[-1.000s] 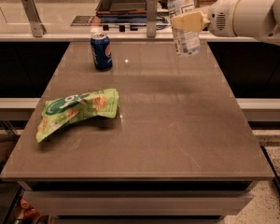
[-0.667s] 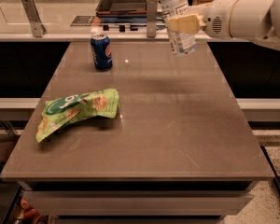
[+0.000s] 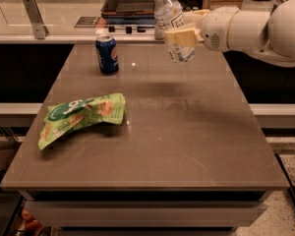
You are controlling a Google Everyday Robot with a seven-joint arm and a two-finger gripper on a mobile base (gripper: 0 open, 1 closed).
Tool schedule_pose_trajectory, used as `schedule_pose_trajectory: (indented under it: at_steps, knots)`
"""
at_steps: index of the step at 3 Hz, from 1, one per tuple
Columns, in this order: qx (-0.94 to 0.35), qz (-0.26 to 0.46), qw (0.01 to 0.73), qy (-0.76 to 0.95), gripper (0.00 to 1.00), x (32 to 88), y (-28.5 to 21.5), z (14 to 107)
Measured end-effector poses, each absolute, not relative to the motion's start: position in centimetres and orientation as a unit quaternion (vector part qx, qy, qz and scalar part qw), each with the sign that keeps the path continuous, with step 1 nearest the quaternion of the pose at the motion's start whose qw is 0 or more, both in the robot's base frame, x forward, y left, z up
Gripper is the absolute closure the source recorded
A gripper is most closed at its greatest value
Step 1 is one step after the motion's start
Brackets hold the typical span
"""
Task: Place blue plastic bottle upright
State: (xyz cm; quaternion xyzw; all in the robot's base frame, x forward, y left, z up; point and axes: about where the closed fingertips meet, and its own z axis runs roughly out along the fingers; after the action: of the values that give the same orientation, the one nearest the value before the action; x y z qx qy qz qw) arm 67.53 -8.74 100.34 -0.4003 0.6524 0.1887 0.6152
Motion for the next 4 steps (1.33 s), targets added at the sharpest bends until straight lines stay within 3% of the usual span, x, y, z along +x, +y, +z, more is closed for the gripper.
schedule_pose_trajectory:
  at_steps: [4]
  knots:
    - [-0.387, 0.278, 0.636, 0.607, 1.00, 70.1, -8.0, 94.3]
